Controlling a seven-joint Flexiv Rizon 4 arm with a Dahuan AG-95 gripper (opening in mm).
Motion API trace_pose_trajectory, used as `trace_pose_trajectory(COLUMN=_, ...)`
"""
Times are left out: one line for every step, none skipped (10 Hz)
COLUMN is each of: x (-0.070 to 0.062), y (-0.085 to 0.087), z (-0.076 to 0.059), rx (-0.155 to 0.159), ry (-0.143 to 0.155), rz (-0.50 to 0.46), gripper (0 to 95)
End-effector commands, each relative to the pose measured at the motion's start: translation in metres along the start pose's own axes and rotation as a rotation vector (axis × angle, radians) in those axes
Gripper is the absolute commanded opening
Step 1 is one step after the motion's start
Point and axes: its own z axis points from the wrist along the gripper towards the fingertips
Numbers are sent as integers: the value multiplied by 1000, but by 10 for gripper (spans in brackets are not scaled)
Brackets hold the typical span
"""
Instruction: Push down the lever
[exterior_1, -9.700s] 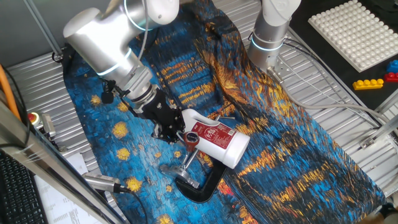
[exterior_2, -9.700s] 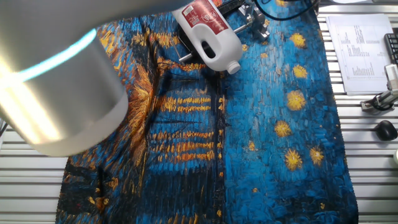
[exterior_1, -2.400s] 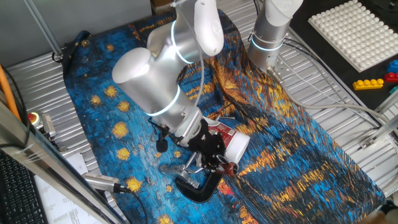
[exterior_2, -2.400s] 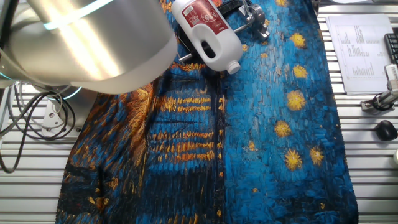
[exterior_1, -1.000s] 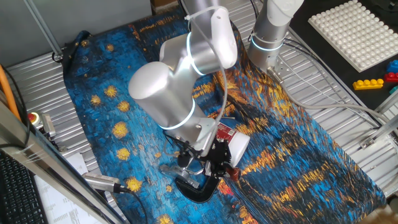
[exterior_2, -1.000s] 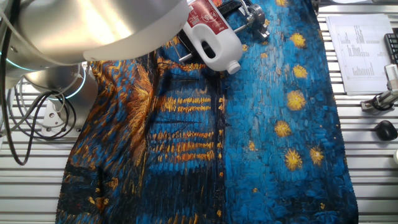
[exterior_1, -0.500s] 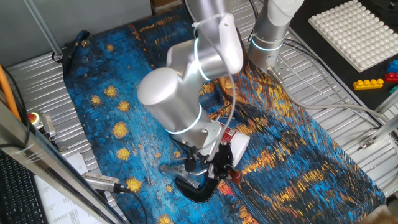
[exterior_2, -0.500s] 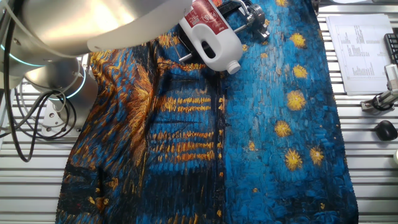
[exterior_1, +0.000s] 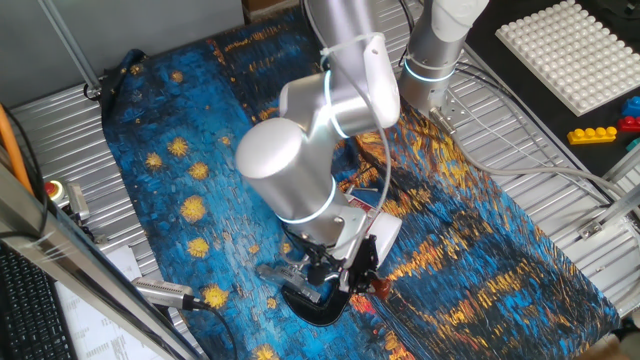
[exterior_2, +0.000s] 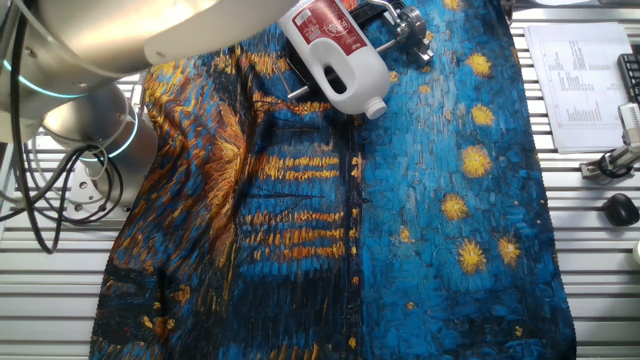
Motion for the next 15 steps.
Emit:
trace_pose_trajectory(x=0, y=0, z=-1, rx=4, ry=-1, rz=6, gripper=0)
trace_pose_trajectory(x=0, y=0, z=-1, rx=5, ry=7, rz=8, gripper=0)
trace_pose_trajectory(x=0, y=0, z=-1, rx=8, ry=10, rz=-2, gripper=0)
trace_pose_trajectory(x=0, y=0, z=-1, rx=9, ry=10, rz=-16, gripper=0)
trace_pose_trajectory(x=0, y=0, z=-1, rx=5, ry=14, rz=-28, gripper=0)
trace_pose_trajectory(x=0, y=0, z=-1, rx=-8, ry=34, rz=-20, gripper=0)
trace_pose_trajectory(x=0, y=0, z=-1, rx=-16, ry=62, rz=-12, gripper=0)
trace_pose_trajectory(x=0, y=0, z=-1, rx=-13, ry=63, rz=-16, gripper=0)
trace_pose_trajectory(x=0, y=0, z=-1, rx=-11, ry=59, rz=-26, gripper=0)
trace_pose_trajectory(x=0, y=0, z=-1, rx=-8, ry=56, rz=-36, gripper=0)
trace_pose_trajectory(x=0, y=0, z=-1, rx=-10, ry=60, rz=-47, gripper=0)
trace_pose_trajectory(x=0, y=0, z=-1, rx=-11, ry=60, rz=-62, gripper=0)
trace_pose_trajectory(x=0, y=0, z=-1, rx=-12, ry=58, rz=-73, gripper=0)
trace_pose_trajectory(x=-1, y=2, z=2, rx=-10, ry=60, rz=-76, gripper=190)
trace_pose_trajectory(x=-1, y=1, z=4, rx=-7, ry=63, rz=-75, gripper=190)
